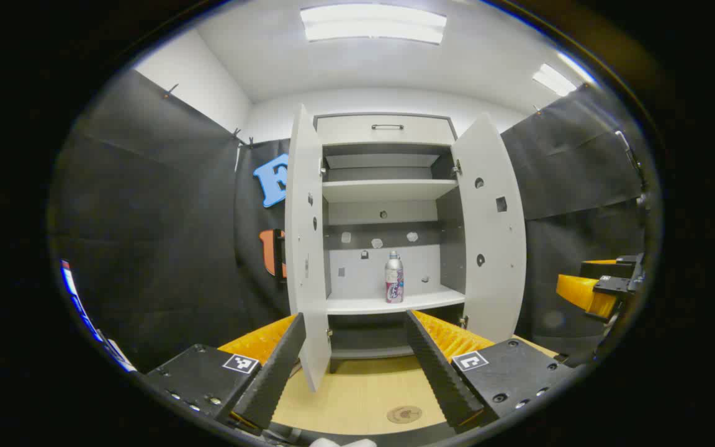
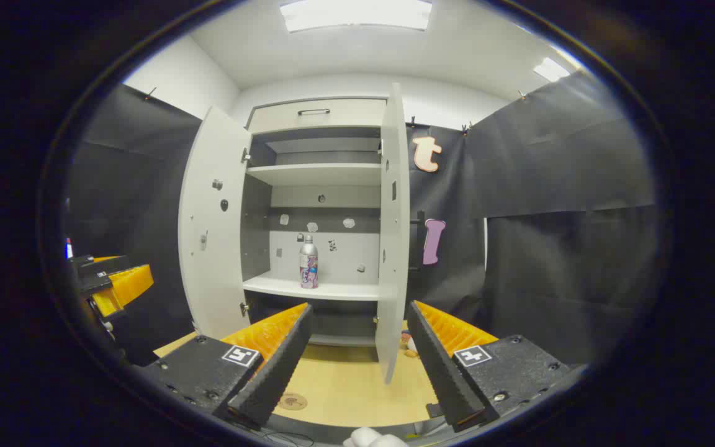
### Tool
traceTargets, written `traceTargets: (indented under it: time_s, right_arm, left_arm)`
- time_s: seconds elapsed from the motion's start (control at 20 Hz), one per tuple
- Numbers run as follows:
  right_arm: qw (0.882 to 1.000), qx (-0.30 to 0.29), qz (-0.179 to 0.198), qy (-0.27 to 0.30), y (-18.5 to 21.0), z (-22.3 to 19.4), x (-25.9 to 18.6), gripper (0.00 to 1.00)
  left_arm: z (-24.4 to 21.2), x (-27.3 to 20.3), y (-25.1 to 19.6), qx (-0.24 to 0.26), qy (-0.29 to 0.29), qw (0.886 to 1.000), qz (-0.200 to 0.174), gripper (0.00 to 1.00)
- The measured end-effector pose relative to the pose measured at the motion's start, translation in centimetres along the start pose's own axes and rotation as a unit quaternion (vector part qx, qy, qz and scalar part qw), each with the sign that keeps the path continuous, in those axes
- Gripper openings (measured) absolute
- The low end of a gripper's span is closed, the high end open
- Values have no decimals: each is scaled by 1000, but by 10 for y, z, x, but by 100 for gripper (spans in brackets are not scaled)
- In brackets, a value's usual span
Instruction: Grasp the bottle in the cabinet with the left hand and place it on the coaster, then close the right door with the right hand and the left door with the left hand.
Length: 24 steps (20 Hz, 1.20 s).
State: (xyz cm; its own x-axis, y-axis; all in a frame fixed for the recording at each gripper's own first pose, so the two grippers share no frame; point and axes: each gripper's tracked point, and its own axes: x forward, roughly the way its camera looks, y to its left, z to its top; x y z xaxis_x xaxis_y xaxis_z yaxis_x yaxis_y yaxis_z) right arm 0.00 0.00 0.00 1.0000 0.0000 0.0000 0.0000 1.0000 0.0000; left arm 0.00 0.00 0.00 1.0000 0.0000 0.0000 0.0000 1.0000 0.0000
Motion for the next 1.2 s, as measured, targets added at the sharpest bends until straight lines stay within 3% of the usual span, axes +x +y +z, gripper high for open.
traceTargets:
  time_s: [0.85,1.2]
  right_arm:
    - [1000,-8,13,-5,33,9,1,99]
    - [1000,-8,26,7,26,13,34,99]
  left_arm:
    - [3,8,15,8,-1,1000,-4,100]
    - [9,89,-8,-6,-7,1000,-15,100]
